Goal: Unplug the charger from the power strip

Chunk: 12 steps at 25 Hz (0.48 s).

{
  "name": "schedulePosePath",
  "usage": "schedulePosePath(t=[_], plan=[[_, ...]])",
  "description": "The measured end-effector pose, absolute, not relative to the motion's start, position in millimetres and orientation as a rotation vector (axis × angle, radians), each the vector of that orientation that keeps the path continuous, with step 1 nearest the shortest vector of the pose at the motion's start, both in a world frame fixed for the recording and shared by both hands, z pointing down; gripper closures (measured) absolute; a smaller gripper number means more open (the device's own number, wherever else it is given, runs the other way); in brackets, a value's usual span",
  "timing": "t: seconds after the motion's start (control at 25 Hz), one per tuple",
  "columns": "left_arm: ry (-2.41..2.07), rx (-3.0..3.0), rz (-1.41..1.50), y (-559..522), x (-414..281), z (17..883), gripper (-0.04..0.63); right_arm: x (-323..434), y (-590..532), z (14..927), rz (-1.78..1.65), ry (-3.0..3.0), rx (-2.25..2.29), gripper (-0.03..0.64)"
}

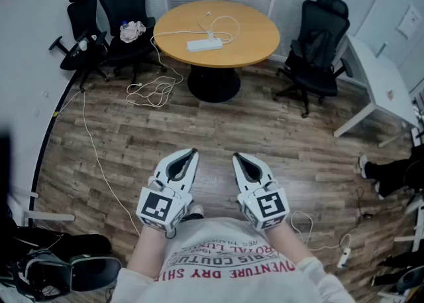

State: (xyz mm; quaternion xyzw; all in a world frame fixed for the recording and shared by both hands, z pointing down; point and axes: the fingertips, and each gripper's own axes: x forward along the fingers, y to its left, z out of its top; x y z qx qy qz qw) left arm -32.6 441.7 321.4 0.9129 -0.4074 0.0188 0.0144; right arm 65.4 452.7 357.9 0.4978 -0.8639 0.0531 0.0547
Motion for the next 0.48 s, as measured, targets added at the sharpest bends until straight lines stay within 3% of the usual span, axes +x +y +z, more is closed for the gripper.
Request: schedulePosePath(t=[0.48], plan=[[-1.223, 2.83, 0.017, 425, -51, 325, 0.561, 51, 435, 361, 0.195, -2.596, 1.59, 0.589]])
